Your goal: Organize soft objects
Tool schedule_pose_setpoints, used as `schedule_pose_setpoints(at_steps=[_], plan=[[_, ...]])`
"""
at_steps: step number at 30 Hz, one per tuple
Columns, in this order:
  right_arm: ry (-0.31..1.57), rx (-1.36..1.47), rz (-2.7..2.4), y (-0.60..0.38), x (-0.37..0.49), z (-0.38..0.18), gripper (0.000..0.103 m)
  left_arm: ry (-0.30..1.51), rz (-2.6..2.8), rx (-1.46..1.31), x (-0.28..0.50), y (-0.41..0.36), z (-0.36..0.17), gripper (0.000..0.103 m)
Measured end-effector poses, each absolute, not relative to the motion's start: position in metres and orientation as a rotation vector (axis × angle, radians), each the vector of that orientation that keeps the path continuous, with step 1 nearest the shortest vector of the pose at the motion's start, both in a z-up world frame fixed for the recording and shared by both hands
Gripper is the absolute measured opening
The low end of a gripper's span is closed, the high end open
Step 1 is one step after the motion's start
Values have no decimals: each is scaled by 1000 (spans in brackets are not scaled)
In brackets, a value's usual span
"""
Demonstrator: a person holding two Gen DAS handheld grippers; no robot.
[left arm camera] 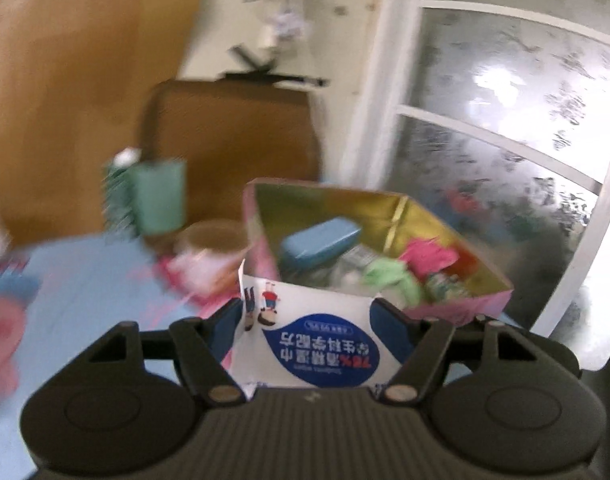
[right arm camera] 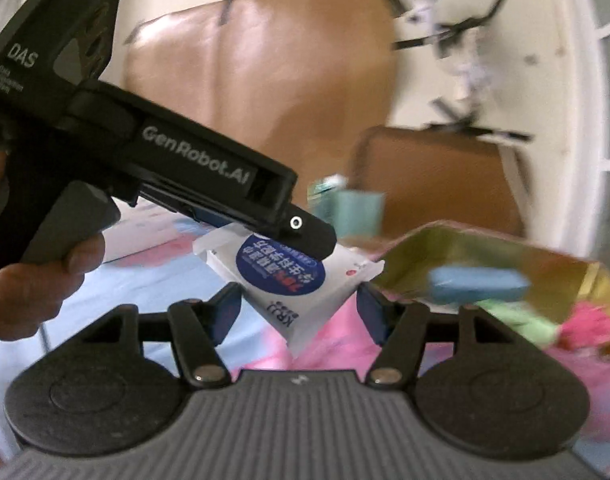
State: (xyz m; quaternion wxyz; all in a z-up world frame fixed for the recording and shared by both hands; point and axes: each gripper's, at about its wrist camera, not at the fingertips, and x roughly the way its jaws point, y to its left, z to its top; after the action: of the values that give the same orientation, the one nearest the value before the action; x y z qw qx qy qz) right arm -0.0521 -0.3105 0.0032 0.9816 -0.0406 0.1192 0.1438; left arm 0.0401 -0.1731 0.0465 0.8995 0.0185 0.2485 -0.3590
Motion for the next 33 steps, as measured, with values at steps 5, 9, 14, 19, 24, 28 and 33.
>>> schedule_pose_setpoints(at_steps=[5,9,14,19,24,28,33], plan=[[239,-54,120,-364,-36,8,66,460,-832,102,59,-245,55,72],[275,-21,4,-399,1,4,66,452,-812,165,78,-293,49,87],[312,13,-141,-425,35,-8,68,574,-663,144,107,-306,28,87],[267,106,-133,-437,8,-14,68,558,-582,173,99,-285,20,89],[210,196,-160,-431,-25,-10,70,570,-535,160,85,-267,22,93],[184,267,-164,-426,-40,-7,74,560,-500,175,68,-249,28,94],[191,347,-136,-413,-62,-6,79,534,-460,177,44,-218,33,100]])
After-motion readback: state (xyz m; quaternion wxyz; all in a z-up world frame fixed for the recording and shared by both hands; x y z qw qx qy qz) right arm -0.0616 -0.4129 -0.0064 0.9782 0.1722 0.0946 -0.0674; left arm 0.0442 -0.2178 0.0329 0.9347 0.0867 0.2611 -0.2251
